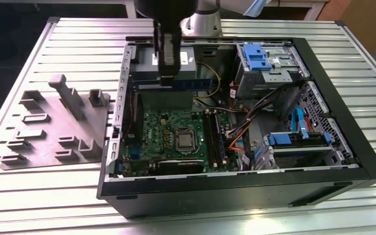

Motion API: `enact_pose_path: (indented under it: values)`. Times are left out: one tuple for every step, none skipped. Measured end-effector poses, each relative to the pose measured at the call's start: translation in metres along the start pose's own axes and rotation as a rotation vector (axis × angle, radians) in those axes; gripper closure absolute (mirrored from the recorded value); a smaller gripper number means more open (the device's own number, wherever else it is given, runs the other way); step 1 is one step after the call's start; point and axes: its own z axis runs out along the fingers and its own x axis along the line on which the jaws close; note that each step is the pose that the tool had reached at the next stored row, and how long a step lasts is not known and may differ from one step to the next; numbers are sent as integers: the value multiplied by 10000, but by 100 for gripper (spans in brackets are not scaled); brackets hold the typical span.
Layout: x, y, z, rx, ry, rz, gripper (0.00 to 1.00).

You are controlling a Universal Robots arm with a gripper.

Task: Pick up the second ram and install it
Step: 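Pick up the second ram and move it above second insertion slot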

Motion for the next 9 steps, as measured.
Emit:
enact_pose_path:
  values:
    - [1, -35, -1, -1, 0, 0, 88]
    - [2, -72, -2, -1, 0, 1, 88]
    - [3, -111, -3, -1, 0, -1, 88]
    - [4, -147, -4, -1, 0, -1, 88]
    - [5, -183, -5, -2, -1, 0, 88]
    - [6, -219, -6, -2, -1, 0, 88]
    - [7, -255, -7, -3, -1, 0, 88]
    - [8, -291, -8, -3, -1, -1, 88]
    - [9, -324, -9, -3, 0, 0, 88]
